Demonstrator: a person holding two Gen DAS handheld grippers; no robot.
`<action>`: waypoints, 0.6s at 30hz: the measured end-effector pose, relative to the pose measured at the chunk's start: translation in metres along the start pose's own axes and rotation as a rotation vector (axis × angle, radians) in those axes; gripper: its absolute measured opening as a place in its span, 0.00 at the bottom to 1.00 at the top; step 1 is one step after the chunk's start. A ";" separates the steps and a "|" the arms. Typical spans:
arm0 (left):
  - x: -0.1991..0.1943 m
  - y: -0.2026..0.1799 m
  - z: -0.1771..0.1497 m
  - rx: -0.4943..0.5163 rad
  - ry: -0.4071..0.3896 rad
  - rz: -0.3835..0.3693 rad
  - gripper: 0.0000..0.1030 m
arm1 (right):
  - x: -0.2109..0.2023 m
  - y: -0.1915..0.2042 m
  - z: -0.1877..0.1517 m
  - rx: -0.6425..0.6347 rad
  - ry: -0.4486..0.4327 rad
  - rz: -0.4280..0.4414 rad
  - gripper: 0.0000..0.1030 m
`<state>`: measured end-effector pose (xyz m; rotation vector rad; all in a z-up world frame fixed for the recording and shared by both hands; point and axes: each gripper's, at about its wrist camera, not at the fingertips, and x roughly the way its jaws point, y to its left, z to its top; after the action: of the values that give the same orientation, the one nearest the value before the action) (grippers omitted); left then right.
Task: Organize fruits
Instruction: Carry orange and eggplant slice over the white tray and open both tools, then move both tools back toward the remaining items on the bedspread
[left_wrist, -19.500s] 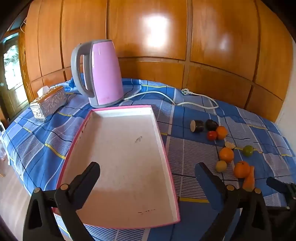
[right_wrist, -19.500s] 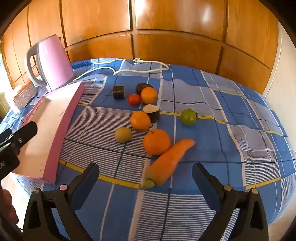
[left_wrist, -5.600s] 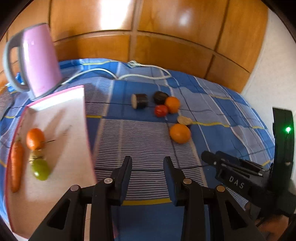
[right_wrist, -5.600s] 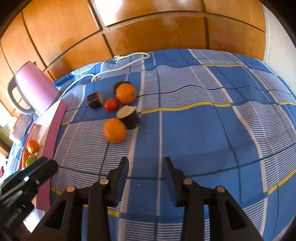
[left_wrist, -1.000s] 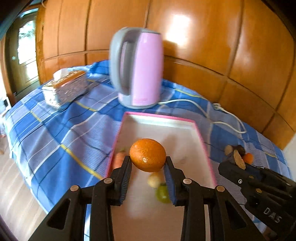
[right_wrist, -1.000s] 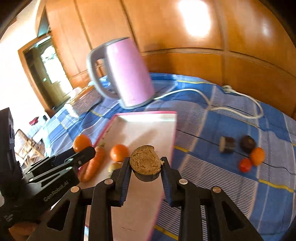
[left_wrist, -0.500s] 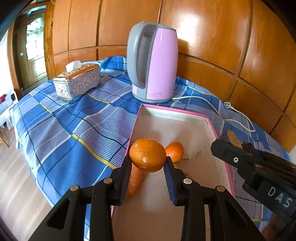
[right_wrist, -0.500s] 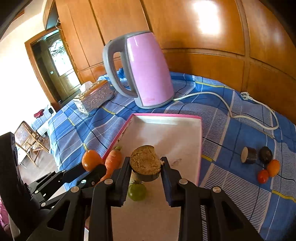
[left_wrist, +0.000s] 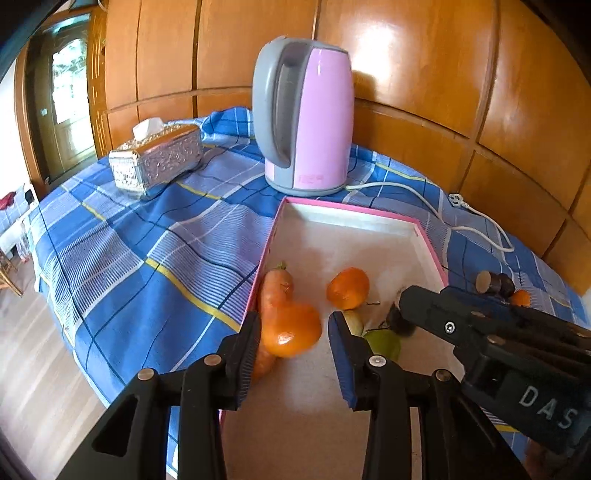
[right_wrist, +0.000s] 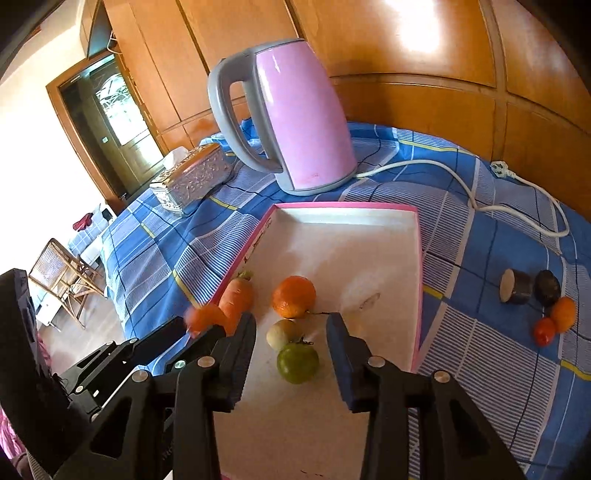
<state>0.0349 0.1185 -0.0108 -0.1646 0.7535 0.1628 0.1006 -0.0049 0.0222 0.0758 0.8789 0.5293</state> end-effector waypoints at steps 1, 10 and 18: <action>-0.001 -0.002 0.000 0.005 -0.005 -0.003 0.40 | -0.001 -0.001 -0.001 0.005 -0.003 -0.003 0.39; -0.009 -0.016 0.000 0.034 -0.021 -0.030 0.45 | -0.018 -0.018 -0.008 0.068 -0.035 -0.055 0.39; -0.015 -0.033 -0.003 0.077 -0.024 -0.068 0.45 | -0.036 -0.044 -0.017 0.136 -0.067 -0.112 0.39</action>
<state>0.0289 0.0848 0.0010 -0.1149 0.7281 0.0704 0.0874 -0.0625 0.0248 0.1665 0.8475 0.3606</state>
